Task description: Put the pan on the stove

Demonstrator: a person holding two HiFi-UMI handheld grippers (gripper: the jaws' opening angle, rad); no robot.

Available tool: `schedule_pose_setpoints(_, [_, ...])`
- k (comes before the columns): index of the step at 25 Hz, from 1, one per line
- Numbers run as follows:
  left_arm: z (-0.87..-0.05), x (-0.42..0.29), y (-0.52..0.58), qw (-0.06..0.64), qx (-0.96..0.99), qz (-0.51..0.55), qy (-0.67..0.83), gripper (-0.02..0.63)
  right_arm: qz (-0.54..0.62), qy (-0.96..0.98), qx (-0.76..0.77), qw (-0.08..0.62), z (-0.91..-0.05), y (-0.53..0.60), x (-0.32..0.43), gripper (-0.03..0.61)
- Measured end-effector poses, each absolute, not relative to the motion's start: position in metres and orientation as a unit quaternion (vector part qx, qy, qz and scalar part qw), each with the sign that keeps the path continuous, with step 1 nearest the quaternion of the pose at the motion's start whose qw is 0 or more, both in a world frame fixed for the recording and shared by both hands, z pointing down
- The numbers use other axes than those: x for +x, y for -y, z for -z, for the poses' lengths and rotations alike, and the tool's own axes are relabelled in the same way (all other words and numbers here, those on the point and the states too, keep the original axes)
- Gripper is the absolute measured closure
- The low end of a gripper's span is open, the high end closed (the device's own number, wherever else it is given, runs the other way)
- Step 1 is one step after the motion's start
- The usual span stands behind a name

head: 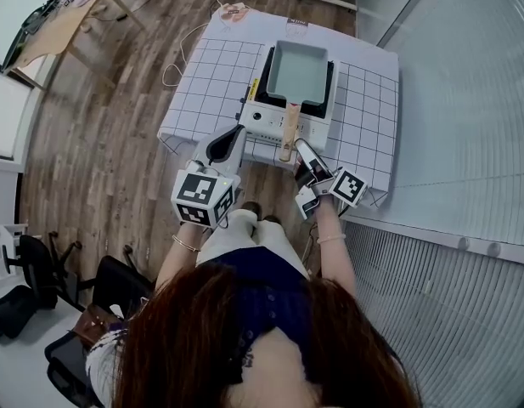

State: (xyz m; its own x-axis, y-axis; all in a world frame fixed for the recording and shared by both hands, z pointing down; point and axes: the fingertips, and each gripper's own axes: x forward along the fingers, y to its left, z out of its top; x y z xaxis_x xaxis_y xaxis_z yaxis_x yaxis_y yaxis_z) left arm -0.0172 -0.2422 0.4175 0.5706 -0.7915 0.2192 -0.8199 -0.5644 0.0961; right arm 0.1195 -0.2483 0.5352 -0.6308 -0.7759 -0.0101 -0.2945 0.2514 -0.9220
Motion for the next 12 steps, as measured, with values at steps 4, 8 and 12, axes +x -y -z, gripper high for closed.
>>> schedule_pose_setpoints(4, [-0.416, -0.016, 0.237, 0.091, 0.879, -0.072, 0.462, 0.603, 0.503, -0.749, -0.358, 0.241, -0.531, 0.241, 0.123, 0.413])
schedule_pose_setpoints(8, [-0.414, -0.016, 0.231, 0.088, 0.878, -0.069, 0.466, 0.603, 0.498, -0.752, -0.366, 0.228, -0.526, 0.233, 0.127, 0.426])
schedule_pose_setpoints(12, [-0.411, -0.012, 0.225, 0.083, 0.877, -0.064, 0.468, 0.603, 0.469, -0.774, -0.373, 0.204, -0.514, 0.226, 0.128, 0.437])
